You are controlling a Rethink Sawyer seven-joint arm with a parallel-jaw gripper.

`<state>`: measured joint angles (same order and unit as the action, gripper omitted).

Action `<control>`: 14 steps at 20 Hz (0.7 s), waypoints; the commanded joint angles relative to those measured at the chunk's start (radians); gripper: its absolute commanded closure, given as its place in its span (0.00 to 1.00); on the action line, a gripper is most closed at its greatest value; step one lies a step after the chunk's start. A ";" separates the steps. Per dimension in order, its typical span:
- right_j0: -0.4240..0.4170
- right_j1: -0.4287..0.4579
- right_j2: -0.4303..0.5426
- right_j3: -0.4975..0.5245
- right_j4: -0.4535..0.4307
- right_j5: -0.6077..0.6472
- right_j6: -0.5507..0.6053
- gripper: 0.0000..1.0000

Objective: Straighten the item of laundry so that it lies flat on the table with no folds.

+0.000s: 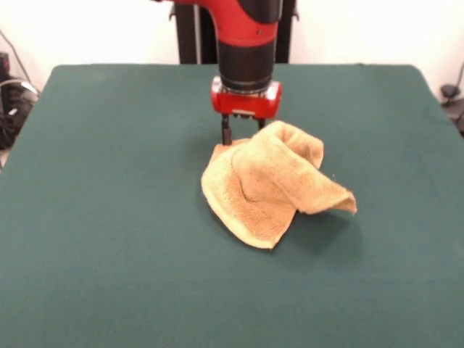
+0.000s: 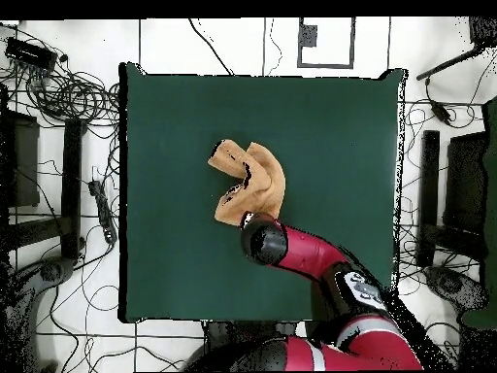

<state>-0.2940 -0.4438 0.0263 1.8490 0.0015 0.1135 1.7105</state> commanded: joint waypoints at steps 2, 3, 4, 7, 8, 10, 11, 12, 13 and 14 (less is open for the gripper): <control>0.079 0.085 0.007 0.067 0.056 -0.052 0.252 0.00; 0.090 0.076 0.004 0.067 0.067 -0.038 0.256 0.00; 0.100 0.074 0.001 0.082 0.080 -0.038 0.273 0.00; 0.125 0.090 -0.012 0.134 0.139 -0.072 0.352 0.00; 0.128 0.100 -0.016 0.161 0.175 -0.058 0.385 0.00; 0.147 0.117 -0.042 0.205 0.245 -0.011 0.439 0.00; 0.172 0.121 -0.073 0.220 0.280 0.024 0.457 0.00; 0.189 0.127 -0.098 0.235 0.304 0.063 0.461 0.00; 0.199 0.133 -0.115 0.249 0.317 0.063 0.460 0.00; 0.194 0.146 -0.118 0.258 0.306 0.015 0.439 0.00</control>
<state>-0.1788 -0.4400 -0.0673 1.9006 0.1975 0.0740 1.7693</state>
